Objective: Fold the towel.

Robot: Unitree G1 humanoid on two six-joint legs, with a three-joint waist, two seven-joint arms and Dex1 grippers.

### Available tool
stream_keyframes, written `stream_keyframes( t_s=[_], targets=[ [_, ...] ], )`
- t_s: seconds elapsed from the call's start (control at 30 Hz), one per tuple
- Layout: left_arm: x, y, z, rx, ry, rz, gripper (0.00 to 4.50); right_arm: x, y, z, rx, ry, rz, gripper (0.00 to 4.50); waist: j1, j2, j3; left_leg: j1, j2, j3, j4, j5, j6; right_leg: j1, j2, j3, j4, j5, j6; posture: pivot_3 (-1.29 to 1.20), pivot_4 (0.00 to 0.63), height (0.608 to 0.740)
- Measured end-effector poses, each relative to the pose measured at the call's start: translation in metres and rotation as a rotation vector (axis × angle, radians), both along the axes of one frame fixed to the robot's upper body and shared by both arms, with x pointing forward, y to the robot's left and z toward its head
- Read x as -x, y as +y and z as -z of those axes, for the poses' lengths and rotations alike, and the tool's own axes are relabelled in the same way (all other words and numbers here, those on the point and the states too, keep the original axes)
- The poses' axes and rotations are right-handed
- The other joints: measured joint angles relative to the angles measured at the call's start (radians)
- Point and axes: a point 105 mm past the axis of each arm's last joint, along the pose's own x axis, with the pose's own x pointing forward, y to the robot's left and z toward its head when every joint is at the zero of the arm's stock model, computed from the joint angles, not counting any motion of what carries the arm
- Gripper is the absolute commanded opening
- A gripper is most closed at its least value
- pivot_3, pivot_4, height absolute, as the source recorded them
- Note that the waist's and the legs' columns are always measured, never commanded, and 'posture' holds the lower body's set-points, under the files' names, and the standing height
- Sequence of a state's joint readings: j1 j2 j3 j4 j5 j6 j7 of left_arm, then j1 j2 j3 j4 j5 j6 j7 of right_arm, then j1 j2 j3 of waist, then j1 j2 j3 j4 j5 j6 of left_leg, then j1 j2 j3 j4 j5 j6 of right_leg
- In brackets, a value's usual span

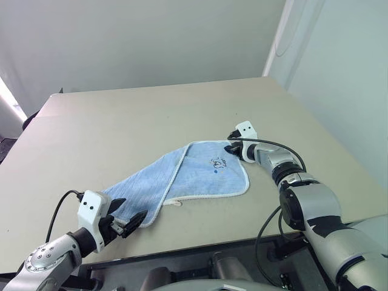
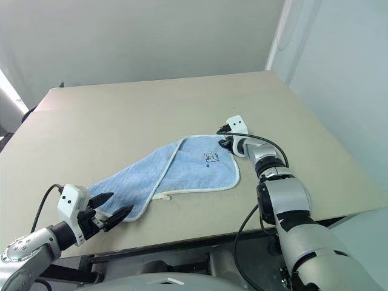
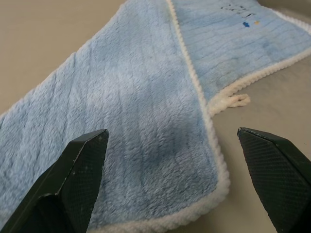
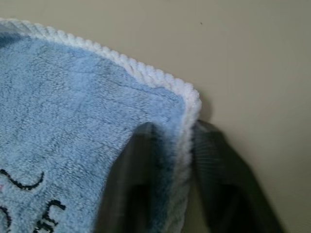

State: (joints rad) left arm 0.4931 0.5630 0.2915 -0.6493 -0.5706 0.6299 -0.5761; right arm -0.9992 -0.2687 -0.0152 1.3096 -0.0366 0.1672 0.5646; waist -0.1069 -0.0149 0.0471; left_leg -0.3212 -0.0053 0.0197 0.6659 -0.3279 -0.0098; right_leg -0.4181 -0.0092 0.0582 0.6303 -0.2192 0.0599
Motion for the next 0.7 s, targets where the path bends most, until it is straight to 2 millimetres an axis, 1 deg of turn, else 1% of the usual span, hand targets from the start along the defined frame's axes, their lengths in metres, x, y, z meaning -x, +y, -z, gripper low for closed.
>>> stream_keyframes(
  t_s=[0.2, 0.33, 0.43, 0.6, 0.7],
  targets=[
    [-0.002, -0.001, -0.001, -0.010, -0.003, 0.007, 4.50, -0.001, 0.001, -0.001, 0.009, -0.016, -0.001, 0.02, -0.001, 0.000, 0.000, 0.000, 0.000, 0.000, 0.000, 0.000, 0.000, 0.000, 0.000, 0.000, 0.000, 0.000, 0.000, 0.00, 0.000, 0.740],
    [0.001, -0.005, 0.004, -0.035, 0.022, 0.048, 4.50, -0.002, 0.004, -0.001, 0.007, -0.024, -0.002, 0.02, -0.004, 0.000, 0.000, 0.000, 0.000, 0.000, 0.000, 0.000, 0.000, 0.000, 0.000, 0.000, 0.000, 0.000, 0.000, 0.00, 0.000, 0.740],
    [0.002, -0.008, 0.012, -0.092, 0.024, 0.073, 4.50, -0.002, 0.006, -0.002, 0.007, -0.027, -0.002, 0.02, -0.013, 0.001, 0.000, 0.000, 0.000, 0.000, 0.000, 0.000, 0.000, 0.000, 0.000, 0.000, 0.000, 0.000, 0.000, 0.00, 0.000, 0.740],
    [-0.002, -0.013, 0.033, -0.170, 0.046, 0.110, 4.50, -0.003, 0.009, -0.002, 0.005, -0.033, -0.006, 0.02, -0.018, 0.001, 0.000, 0.000, 0.000, 0.000, 0.000, 0.000, 0.000, 0.000, 0.000, 0.000, 0.000, 0.000, 0.000, 0.00, 0.000, 0.740],
    [-0.006, -0.012, 0.037, -0.231, 0.030, 0.142, 4.50, -0.003, 0.009, -0.003, 0.006, -0.037, -0.007, 0.02, -0.018, 0.001, 0.001, 0.000, 0.000, 0.000, -0.001, 0.000, 0.000, 0.000, 0.000, 0.000, 0.000, 0.000, 0.000, 0.00, 0.000, 0.740]
  ],
)
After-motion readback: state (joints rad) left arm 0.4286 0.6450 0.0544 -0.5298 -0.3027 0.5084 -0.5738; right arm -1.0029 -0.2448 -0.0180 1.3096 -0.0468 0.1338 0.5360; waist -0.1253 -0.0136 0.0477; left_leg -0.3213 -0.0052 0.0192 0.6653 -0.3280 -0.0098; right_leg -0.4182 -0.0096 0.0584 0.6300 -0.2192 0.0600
